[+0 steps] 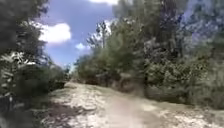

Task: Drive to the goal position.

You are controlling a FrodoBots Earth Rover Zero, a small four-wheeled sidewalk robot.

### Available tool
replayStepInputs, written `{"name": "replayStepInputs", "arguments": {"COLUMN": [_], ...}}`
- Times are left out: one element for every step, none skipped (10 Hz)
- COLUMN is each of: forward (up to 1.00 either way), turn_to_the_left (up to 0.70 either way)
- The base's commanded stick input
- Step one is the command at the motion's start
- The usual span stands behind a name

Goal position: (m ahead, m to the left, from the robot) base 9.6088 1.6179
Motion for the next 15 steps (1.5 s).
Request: {"name": "replayStepInputs", "arguments": {"forward": [1.00, 1.00, 1.00, 1.00, 1.00, 1.00, 1.00, 1.00, 1.00, 1.00, 1.00, 1.00, 1.00, 1.00, 1.00], "turn_to_the_left": [0.00, 0.00, 0.00, 0.00, 0.00, 0.00, 0.00, 0.00, 0.00, 0.00, 0.00, 0.00, 0.00, 0.35, 0.40]}}
